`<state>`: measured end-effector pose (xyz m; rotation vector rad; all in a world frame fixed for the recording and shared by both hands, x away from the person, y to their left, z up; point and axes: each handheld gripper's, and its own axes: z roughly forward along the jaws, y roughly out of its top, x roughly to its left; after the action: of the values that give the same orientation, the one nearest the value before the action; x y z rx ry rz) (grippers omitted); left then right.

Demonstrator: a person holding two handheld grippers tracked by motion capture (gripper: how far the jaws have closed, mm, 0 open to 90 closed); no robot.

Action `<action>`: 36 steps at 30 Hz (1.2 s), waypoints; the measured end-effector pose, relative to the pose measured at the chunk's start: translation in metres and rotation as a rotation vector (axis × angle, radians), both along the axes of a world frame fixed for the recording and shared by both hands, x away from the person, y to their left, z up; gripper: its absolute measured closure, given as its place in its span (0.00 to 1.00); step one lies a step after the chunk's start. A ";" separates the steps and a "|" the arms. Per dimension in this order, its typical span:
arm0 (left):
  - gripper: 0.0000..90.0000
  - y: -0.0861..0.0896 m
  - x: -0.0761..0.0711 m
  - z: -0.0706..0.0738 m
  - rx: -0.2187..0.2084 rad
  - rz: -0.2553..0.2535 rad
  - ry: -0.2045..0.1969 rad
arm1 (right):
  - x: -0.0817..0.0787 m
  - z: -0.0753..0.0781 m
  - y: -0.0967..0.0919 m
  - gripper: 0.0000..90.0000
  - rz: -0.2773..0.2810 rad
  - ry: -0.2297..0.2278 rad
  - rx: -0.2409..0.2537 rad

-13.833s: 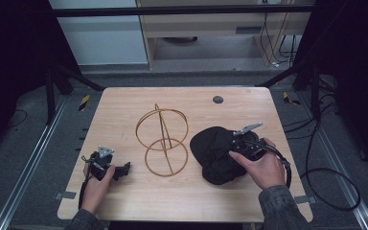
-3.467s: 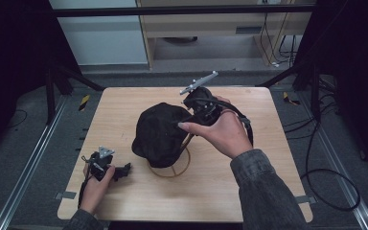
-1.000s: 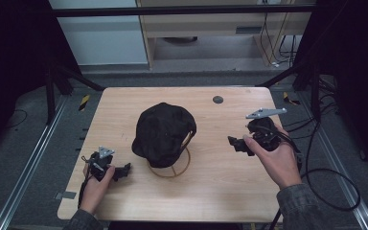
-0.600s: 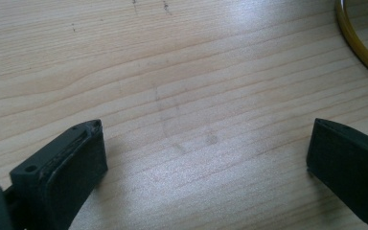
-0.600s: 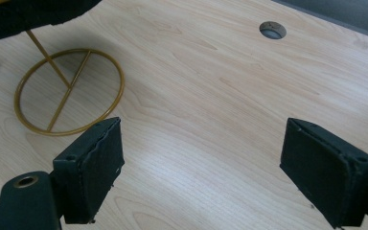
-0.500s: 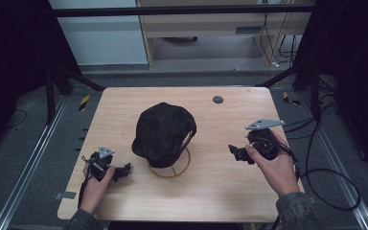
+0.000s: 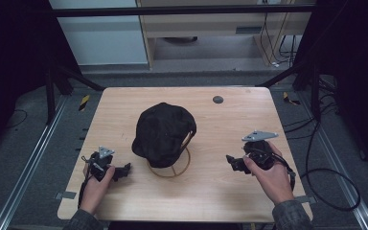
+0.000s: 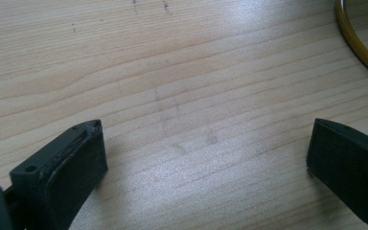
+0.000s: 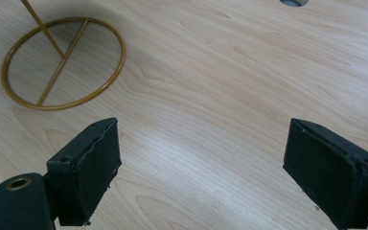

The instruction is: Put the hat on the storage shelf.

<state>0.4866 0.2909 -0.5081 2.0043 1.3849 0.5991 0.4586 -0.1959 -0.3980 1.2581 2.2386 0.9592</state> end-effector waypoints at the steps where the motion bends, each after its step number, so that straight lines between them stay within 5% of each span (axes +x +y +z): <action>1: 0.00 0.000 0.000 0.000 0.000 0.000 0.000 | 0.000 -0.002 0.000 0.14 0.000 -0.002 -0.001; 36: 0.00 0.000 0.000 0.000 0.001 -0.001 -0.001 | -0.009 -0.069 0.017 0.11 -0.003 0.043 0.038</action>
<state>0.4863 0.2910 -0.5081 2.0054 1.3831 0.6005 0.4495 -0.1794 -0.4672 1.3097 2.2606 0.9866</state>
